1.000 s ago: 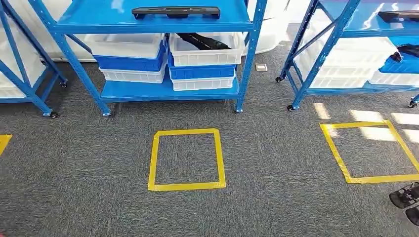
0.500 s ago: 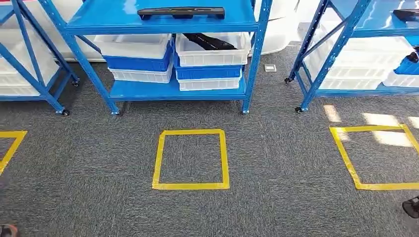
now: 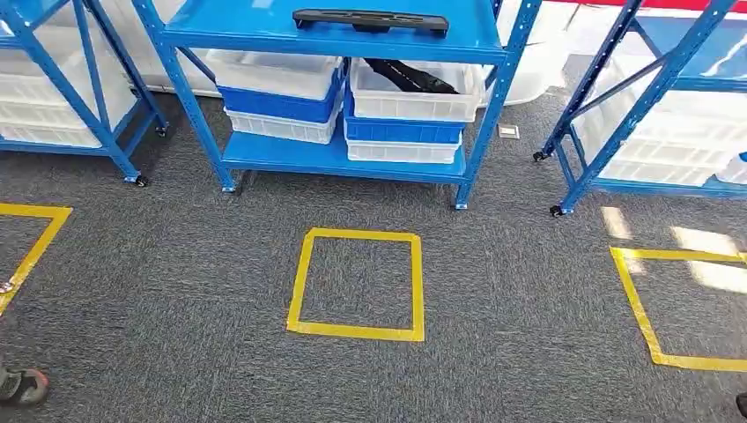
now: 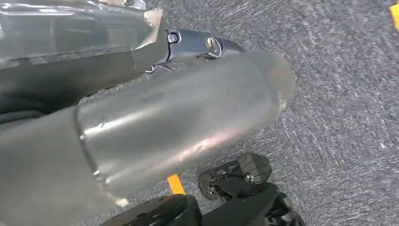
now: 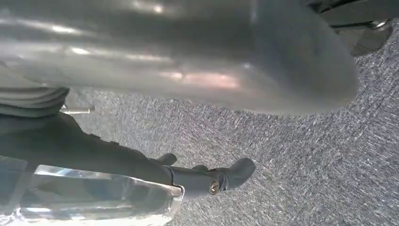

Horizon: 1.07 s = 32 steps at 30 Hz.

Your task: Take the parts from the cabinet and place them on the table.

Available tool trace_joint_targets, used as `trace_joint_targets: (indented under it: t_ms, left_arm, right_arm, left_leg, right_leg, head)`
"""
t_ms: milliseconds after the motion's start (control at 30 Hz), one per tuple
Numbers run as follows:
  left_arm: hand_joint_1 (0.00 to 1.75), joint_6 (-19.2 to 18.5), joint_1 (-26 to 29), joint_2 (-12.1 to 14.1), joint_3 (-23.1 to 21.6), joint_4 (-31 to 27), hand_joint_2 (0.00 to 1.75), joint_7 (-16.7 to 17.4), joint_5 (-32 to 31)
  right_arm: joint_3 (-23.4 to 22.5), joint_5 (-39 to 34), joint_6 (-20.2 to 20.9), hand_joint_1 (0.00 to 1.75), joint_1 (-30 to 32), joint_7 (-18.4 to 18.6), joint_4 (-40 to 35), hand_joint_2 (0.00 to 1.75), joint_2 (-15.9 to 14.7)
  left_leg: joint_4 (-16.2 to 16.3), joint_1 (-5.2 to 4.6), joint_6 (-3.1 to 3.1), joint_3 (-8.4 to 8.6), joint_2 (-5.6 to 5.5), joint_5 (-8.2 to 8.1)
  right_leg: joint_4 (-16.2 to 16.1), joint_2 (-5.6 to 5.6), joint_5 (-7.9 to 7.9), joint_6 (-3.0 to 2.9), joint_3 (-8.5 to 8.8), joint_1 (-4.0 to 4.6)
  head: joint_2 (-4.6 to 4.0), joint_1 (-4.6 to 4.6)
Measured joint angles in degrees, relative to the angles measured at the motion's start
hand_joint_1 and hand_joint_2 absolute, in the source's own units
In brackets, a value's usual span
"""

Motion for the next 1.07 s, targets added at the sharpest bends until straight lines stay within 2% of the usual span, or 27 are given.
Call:
trace_joint_targets:
  t_ms: [67, 100, 133, 167, 233, 267, 300, 333, 367, 400, 433, 467, 500, 533, 567, 600, 633, 667, 700, 733, 767, 800, 833, 867, 900, 1067]
  left_arm:
    - [0.00, 0.00, 0.01, -0.07, 0.00, 0.00, 0.00, 0.00, 0.07]
    - [0.00, 0.02, 0.01, -0.09, 0.00, 0.00, 0.00, 0.00, 0.07]
    - [0.00, 0.02, -0.05, -0.11, 0.02, 0.00, 0.00, 0.00, 0.09]
    - [0.00, 0.02, -0.03, -0.11, 0.02, 0.00, 0.00, -0.02, 0.07]
    - [0.00, 0.04, 0.06, -0.09, 0.07, 0.00, 0.00, 0.00, 0.09]
    - [0.00, 0.04, 0.15, -0.09, 0.11, 0.00, 0.00, 0.00, 0.16]
    - [0.00, 0.04, 0.18, 0.04, 0.18, 0.00, 0.00, 0.00, 0.18]
    - [0.00, 0.07, 0.20, 0.04, 0.20, 0.02, 0.00, 0.02, 0.24]
    - [0.00, 0.07, 0.13, 0.02, 0.20, 0.02, 0.00, 0.00, 0.31]
    - [0.00, 0.09, 0.03, 0.02, 0.20, 0.00, 0.00, 0.00, 0.40]
    - [0.00, 0.09, 0.03, 0.02, 0.22, 0.00, 0.00, 0.00, 0.55]
    - [0.00, 0.09, 0.12, 0.02, 0.22, 0.02, 0.00, 0.00, 0.59]
    - [0.00, 0.11, 0.24, 0.02, 0.24, 0.02, 0.00, 0.00, 0.66]
    - [0.00, 0.09, 0.32, 0.04, 0.26, 0.02, 0.00, -0.09, 0.72]
    - [0.00, 0.07, 0.31, 0.09, 0.28, 0.02, 0.00, -0.33, 0.94]
    - [0.00, 0.00, 0.26, 0.15, 0.33, 0.02, 0.00, -0.70, 1.12]
    - [0.00, -0.04, 0.20, 0.17, 0.44, 0.02, 0.00, -0.94, 1.18]
    - [0.00, -0.04, -0.05, 0.15, 0.57, 0.02, 0.00, -1.03, 1.18]
    - [0.00, -0.04, -0.08, 0.17, 0.72, 0.02, 0.00, -1.07, 1.20]
    - [0.00, -0.04, -0.04, 0.18, 0.79, 0.02, 0.00, -1.07, 1.23]
    - [0.00, -0.02, 0.05, 0.20, 0.81, 0.02, 0.00, -1.07, 1.25]
    - [0.00, -0.02, 0.04, 0.20, 0.83, 0.02, 0.00, -1.05, 1.25]
    - [0.00, -0.02, 0.09, 0.07, 0.90, 0.02, 0.00, -1.05, 1.27]
    - [0.00, 0.00, -0.01, 0.11, 0.98, 0.02, 0.00, -1.05, 1.29]
    - [0.00, 0.02, 0.02, 0.09, 1.05, 0.02, 0.00, -1.03, 1.29]
    - [0.00, 0.33, 0.02, -0.02, 1.27, 0.02, 0.00, -1.42, 1.79]
  right_arm:
    - [0.37, 0.00, 0.00, 0.00, -0.05, -0.13, 0.00, 0.00, -0.02]
    - [0.55, 0.00, 0.04, 0.00, -0.05, -0.15, 0.00, 0.00, -0.07]
    - [0.65, 0.02, 0.13, 0.00, -0.01, -0.20, 0.00, 0.00, -0.07]
    - [0.79, 0.02, 0.15, 0.00, -0.09, -0.24, 0.00, 0.00, -0.07]
    - [0.98, 0.00, 0.17, 0.00, -0.13, -0.29, 0.00, 0.00, 0.07]
    - [1.03, 0.00, 0.17, 0.00, -0.13, -0.29, 0.02, 0.00, 0.07]
    - [1.13, 0.00, 0.17, 0.00, -0.16, -0.37, 0.00, 0.00, 0.19]
    - [1.27, 0.02, 0.17, 0.00, -0.17, -0.39, 0.00, 0.00, 0.15]
    - [1.33, 0.02, 0.17, 0.00, -0.16, -0.44, 0.00, 0.00, 0.15]
    - [1.35, 0.02, 0.17, 0.00, -0.10, -0.46, 0.00, 0.00, 0.15]
    - [1.38, 0.02, 0.17, 0.00, -0.03, -0.50, 0.00, 0.00, 0.15]
    - [1.44, 0.02, 0.17, 0.00, 0.00, -0.57, 0.02, 0.00, 0.15]
    - [1.53, 0.02, 0.17, 0.00, 0.01, -0.66, 0.02, 0.00, 0.15]
    - [1.66, 0.02, 0.17, 0.00, -0.02, -0.81, 0.00, 0.00, 0.15]
    - [1.81, 0.02, 0.17, 0.00, -0.05, -0.94, 0.00, 0.00, 0.22]
    - [1.95, 0.02, 0.17, 0.00, -0.08, -1.05, 0.02, 0.00, 0.24]
    - [2.10, 0.02, 0.17, 0.00, -0.08, -1.16, 0.00, 0.00, 0.24]
    - [2.25, 0.00, 0.15, 0.00, -0.06, -1.22, 0.00, 0.00, 0.22]
    - [2.32, -0.02, 0.13, 0.00, -0.08, -1.29, 0.02, 0.00, 0.20]
    - [2.32, 0.00, 0.11, 0.00, -0.11, -1.31, 0.00, 0.00, 0.20]
    - [2.36, 0.00, 0.09, 0.00, -0.19, -1.36, 0.00, 0.00, 0.20]
    - [2.43, 0.00, 0.07, 0.00, -0.35, -1.38, 0.00, 0.00, 0.20]
    - [2.47, -0.02, 0.04, 0.00, -0.32, -1.38, 0.00, 0.00, 0.11]
    - [2.47, 0.00, 0.04, 0.00, -0.23, -1.40, 0.00, 0.00, 0.13]
    - [2.47, -0.02, 0.00, 0.00, -0.44, -1.38, 0.00, 0.00, 0.11]
    - [2.47, -0.04, 0.17, 0.00, -0.49, -1.20, 0.00, 0.00, 0.11]
  left_leg:
    - [0.08, 0.01, -0.15, 0.19, -1.07, 0.01]
    - [0.09, 0.01, -0.32, 0.07, -1.42, 0.03]
    - [0.61, -0.55, -0.78, -0.12, -1.94, -0.26]
    - [0.49, -0.53, -0.96, -0.27, -2.08, -0.22]
    - [0.39, -0.40, -1.34, -0.45, -2.48, -0.14]
    - [0.33, -0.23, -1.70, -0.58, -2.87, 0.05]
    - [0.69, -0.14, -1.96, -0.74, -2.80, -0.19]
    - [1.94, -0.23, -2.25, -1.21, -0.63, -1.21]
    - [4.88, -0.16, -2.49, -2.49, 0.78, -3.27]
    - [9.84, 0.01, -2.81, -4.87, 1.41, -5.90]
    - [14.75, 0.19, -3.13, -7.36, 1.60, -7.94]
    - [18.29, 0.39, -3.40, -9.23, 1.77, -8.87]
    - [18.89, 0.61, -3.58, -9.69, 1.94, -8.31]
    - [16.91, 0.84, -3.70, -8.90, 2.18, -6.56]
    - [12.95, 1.03, -3.79, -6.96, 2.50, -4.22]
    - [7.49, 1.16, -3.79, -4.10, 3.21, -1.67]
    - [2.71, 1.19, -3.66, -1.38, 4.92, -0.06]
    - [1.12, 0.71, -3.56, -0.68, 5.61, -0.56]
    - [1.15, 0.71, -3.07, -0.83, 4.75, -0.49]
    - [1.18, 0.47, -2.73, -0.88, 4.50, -0.57]
    - [1.16, 0.09, -2.31, -1.00, 4.05, -0.59]
    - [0.70, 0.00, -1.71, -0.86, 3.74, -0.24]
    - [0.22, 0.08, -1.58, -0.33, 3.70, 0.26]
    - [0.10, 0.11, -1.75, -0.29, 3.55, 0.28]
    - [0.15, -0.07, -1.75, -0.26, 3.24, 0.26]
    - [0.15, -0.57, -1.49, -0.27, 3.16, 0.09]
  right_leg:
    - [-10.07, 0.84, 4.27, 0.75, 4.92, -0.18]
    - [-14.48, 3.22, 5.63, 0.64, 6.92, -0.32]
    - [-15.66, 3.42, 5.91, 0.00, 6.93, 0.04]
    - [-15.64, 2.89, 5.97, -0.22, 6.93, -0.03]
    - [-15.49, 2.63, 5.92, -0.64, 7.17, 0.12]
    - [-15.49, 2.22, 6.08, -0.96, 7.13, 0.18]
    - [-15.85, 1.70, 6.42, -1.51, 7.34, -1.00]
    - [-15.90, 1.27, 6.43, -1.83, 7.49, -0.87]
    - [-15.90, 0.78, 6.40, -2.66, 7.57, -0.84]
    - [-15.90, 0.15, 6.30, -2.77, 7.62, -0.72]
    - [-15.90, -0.41, 6.24, -2.86, 7.61, -0.61]
    - [-15.89, -0.98, 6.21, -2.87, 7.58, -0.60]
    - [-15.88, -1.33, 6.18, -2.87, 7.61, -0.60]
    - [-15.87, -1.75, 6.14, -2.88, 7.66, -0.63]
    - [-15.87, -2.06, 6.06, -2.82, 7.77, -0.70]
    - [-15.86, -2.41, 5.87, -2.51, 7.96, -0.79]
    - [-15.85, -2.72, 5.71, -2.26, 8.22, -0.62]
    - [-15.61, -2.93, 5.35, -1.69, 8.18, 0.06]
    - [-15.83, -3.19, 5.32, -1.42, 7.95, 0.05]
    - [-15.99, -3.51, 5.33, -1.11, 8.27, 0.19]
    - [-16.21, -3.87, 5.42, -0.70, 8.52, -0.03]
    - [-16.46, -4.16, 5.49, -0.21, 8.83, 0.34]
    - [-16.16, -3.77, 5.21, -0.30, 8.30, 0.01]
    - [-17.08, -3.56, 5.86, -1.58, 8.40, 0.22]
    - [-17.06, -3.64, 5.57, -1.75, 8.68, 0.26]
    - [-17.30, -3.59, 5.82, -1.43, 8.74, -0.01]
  head:
    - [0.00, -0.02]
    - [0.00, 0.11]
    - [0.00, 0.05]
    - [0.00, -0.02]
    - [0.00, -0.04]
    - [0.00, -0.06]
    - [0.00, 0.00]
    - [0.00, -0.15]
    - [0.00, -0.66]
    - [0.00, -0.63]
    - [0.00, -0.63]
    - [0.00, -0.65]
    - [0.00, -0.63]
    - [0.00, -0.68]
    - [0.00, -0.65]
    - [0.00, -0.65]
    - [0.00, -0.70]
    - [0.00, -0.79]
    - [0.00, -0.32]
    - [0.00, -0.17]
    - [0.00, -0.22]
    - [0.00, -0.35]
    - [0.00, -0.22]
    - [0.00, 0.07]
    - [0.00, 0.20]
    - [0.00, 0.22]
